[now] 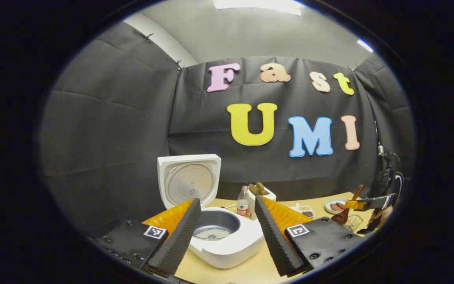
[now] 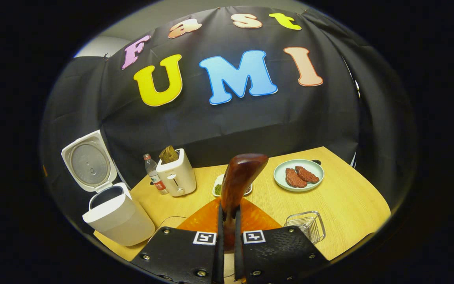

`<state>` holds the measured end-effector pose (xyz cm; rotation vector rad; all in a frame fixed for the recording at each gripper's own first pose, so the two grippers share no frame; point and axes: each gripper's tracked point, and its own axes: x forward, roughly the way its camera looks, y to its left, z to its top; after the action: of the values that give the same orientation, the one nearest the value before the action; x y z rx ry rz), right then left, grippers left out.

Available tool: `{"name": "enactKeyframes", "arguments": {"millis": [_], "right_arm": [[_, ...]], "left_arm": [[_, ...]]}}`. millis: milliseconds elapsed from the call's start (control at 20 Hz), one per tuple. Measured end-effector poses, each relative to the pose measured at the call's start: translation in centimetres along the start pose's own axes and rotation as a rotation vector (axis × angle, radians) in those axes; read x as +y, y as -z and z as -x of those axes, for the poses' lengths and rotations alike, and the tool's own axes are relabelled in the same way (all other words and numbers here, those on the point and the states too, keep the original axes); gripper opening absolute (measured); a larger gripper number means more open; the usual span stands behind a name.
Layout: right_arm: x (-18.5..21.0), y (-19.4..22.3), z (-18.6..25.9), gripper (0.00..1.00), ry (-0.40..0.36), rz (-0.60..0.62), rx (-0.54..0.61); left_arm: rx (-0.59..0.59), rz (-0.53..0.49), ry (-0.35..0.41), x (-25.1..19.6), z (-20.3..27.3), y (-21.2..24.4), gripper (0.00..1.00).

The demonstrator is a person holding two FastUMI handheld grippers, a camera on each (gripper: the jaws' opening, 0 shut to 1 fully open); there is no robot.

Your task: Close the left gripper, press the button to open the rice cooker; take a wooden spoon from the chopstick holder with the right hand, scoop a spoonful of rice and pour it into the rice cooker, then put the wooden spoon back into the chopstick holder.

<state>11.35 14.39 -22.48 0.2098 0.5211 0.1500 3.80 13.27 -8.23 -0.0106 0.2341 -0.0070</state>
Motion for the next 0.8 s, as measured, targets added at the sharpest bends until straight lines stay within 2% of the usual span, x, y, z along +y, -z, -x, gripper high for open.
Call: {"name": "enactKeyframes", "arguments": {"millis": [250, 350, 500, 650, 800], "right_arm": [[1.3, 3.0, -2.0, 0.11, 0.027, 0.074, 0.001], [1.6, 4.2, -2.7, 0.11, 0.039, 0.115, 0.0], [1.8, 5.8, -3.6, 0.11, 0.061, 0.179, -0.003], [3.4, 6.4, -3.9, 0.11, 0.043, 0.198, -0.017], [5.5, 7.5, -3.7, 0.11, 0.001, 0.165, 0.004]], "left_arm": [[0.014, -0.018, 0.004, 1.3, -0.4, 0.4, 0.96], [0.014, -0.025, 0.001, 1.8, -0.4, 0.6, 0.93], [0.028, -0.039, -0.012, 2.6, -0.3, 1.2, 0.96], [0.037, -0.048, -0.017, 3.0, -0.1, 1.4, 0.95], [0.037, -0.04, -0.018, 3.2, -0.3, 1.2, 0.93]]}}
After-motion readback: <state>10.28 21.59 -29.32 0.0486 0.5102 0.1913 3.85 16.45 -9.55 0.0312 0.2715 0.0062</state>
